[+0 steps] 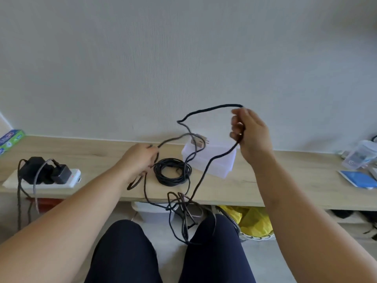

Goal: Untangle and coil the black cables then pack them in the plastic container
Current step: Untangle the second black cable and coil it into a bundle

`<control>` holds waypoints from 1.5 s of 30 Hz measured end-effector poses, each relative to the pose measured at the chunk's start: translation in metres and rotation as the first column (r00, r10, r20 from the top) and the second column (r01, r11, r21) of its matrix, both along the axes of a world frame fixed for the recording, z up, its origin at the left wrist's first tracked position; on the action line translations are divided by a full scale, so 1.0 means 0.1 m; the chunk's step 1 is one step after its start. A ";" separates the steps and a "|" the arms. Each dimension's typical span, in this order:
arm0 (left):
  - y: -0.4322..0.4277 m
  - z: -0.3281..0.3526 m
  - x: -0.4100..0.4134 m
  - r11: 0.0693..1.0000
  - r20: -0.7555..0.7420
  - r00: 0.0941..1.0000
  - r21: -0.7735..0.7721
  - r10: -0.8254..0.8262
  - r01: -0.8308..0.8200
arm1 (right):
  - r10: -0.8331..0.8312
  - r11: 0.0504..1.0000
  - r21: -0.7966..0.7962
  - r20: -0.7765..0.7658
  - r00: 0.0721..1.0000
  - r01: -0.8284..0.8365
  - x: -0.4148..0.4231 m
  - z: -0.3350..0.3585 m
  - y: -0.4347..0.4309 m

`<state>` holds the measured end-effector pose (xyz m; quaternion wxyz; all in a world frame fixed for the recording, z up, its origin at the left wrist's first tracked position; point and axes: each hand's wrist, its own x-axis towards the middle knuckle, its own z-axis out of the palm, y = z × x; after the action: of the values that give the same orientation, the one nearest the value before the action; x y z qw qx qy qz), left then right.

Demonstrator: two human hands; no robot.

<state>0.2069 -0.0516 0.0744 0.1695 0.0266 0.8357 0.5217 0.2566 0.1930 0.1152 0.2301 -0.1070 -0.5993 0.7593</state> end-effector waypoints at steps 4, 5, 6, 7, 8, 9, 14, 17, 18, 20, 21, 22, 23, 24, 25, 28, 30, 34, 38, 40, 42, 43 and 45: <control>-0.13 0.05 -0.14 0.898 0.114 0.974 0.380 0.194 -0.223 | -0.172 0.969 -0.139 0.214 0.962 0.204 -0.01 -0.41 0.40; -0.11 0.10 -0.14 0.864 0.091 0.981 0.464 0.172 -0.194 | -0.207 0.958 -0.131 0.304 0.930 0.256 0.00 -0.57 0.48; -0.09 0.17 -0.13 0.832 0.048 0.988 0.533 0.148 -0.151 | -0.245 0.943 -0.119 0.384 0.890 0.311 0.02 -0.74 0.55; -0.07 0.25 -0.11 0.798 0.005 0.992 0.594 0.122 -0.102 | -0.275 0.928 -0.101 0.462 0.843 0.358 0.05 -0.89 0.60; -0.05 0.35 -0.09 0.767 -0.028 0.996 0.640 0.083 -0.046 | -0.294 0.913 -0.087 0.534 0.793 0.398 0.08 -1.02 0.66; -0.05 0.44 -0.07 0.746 -0.056 0.998 0.666 0.032 0.014 | -0.287 0.909 -0.077 0.598 0.749 0.409 0.12 -1.12 0.70; -0.03 0.89 -0.01 0.755 -0.161 0.976 0.621 -0.144 0.213 | -0.334 0.917 0.384 0.582 0.741 0.112 0.05 -0.92 0.53; 0.08 1.12 0.00 0.772 -0.214 0.964 0.581 -0.160 0.257 | -0.250 0.784 0.618 0.223 0.942 0.061 0.01 -0.46 0.11; 0.10 1.19 0.00 0.771 -0.220 0.963 0.583 -0.155 0.258 | -0.155 0.731 0.682 0.130 0.979 0.025 0.03 -0.32 -0.04; 0.12 1.31 0.00 0.773 -0.243 0.956 0.569 -0.165 0.278 | -0.025 0.673 0.740 0.024 0.999 -0.001 0.04 -0.06 -0.27; 0.12 1.35 0.00 0.784 -0.260 0.949 0.545 -0.180 0.298 | 0.008 0.706 0.708 -0.004 1.000 -0.003 0.03 0.05 -0.34; 0.10 1.38 0.00 0.800 -0.277 0.941 0.509 -0.195 0.316 | 0.030 0.764 0.645 -0.010 0.999 -0.017 0.01 0.18 -0.38; 0.07 1.41 0.01 0.813 -0.295 0.933 0.478 -0.207 0.332 | 0.039 0.807 0.590 -0.010 0.999 -0.026 -0.02 0.31 -0.40; 0.03 1.46 0.02 0.819 -0.303 0.927 0.457 -0.222 0.346 | 0.038 0.820 0.571 -0.003 0.999 -0.030 -0.06 0.43 -0.40; -0.02 1.48 0.01 0.817 -0.287 0.926 0.453 -0.246 0.358 | 0.042 0.819 0.573 0.009 0.999 -0.039 -0.11 0.50 -0.38; -0.24 1.68 0.00 0.792 -0.240 0.891 0.409 -0.386 0.453 | 0.057 0.843 0.536 -0.022 0.998 -0.036 -0.21 0.74 -0.27; -0.36 1.81 0.02 0.768 -0.228 0.854 0.373 -0.468 0.520 | 0.017 0.844 0.536 -0.024 1.000 -0.001 -0.30 0.81 -0.18; -0.43 2.03 0.11 0.626 -0.267 0.784 0.483 -0.560 0.612 | -0.196 0.811 0.563 0.010 0.981 0.156 -0.44 0.83 0.06; -0.21 2.20 0.19 0.394 -0.383 0.726 0.648 -0.571 0.652 | -0.135 0.754 0.655 0.082 0.987 0.048 -0.47 0.66 0.03; -0.02 2.28 0.22 0.343 -0.403 0.778 0.730 -0.482 0.591 | -0.056 0.671 0.741 0.089 0.994 -0.029 -0.44 0.58 -0.17; 0.16 2.36 0.22 0.360 -0.360 0.872 0.806 -0.333 0.470 | 0.055 0.595 0.796 0.093 0.994 -0.107 -0.34 0.49 -0.44; 0.23 2.39 0.21 0.388 -0.334 0.909 0.826 -0.248 0.409 | 0.131 0.608 0.774 0.126 0.983 -0.180 -0.26 0.45 -0.57; 0.32 2.40 0.13 0.453 -0.291 0.953 0.841 -0.084 0.296 | 0.260 0.647 0.686 0.210 0.943 -0.331 -0.11 0.40 -0.76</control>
<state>0.2204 -0.0195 0.3143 0.1015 0.2572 0.4554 0.8462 0.2451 0.1173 0.1551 0.0985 0.0549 -0.8650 0.4890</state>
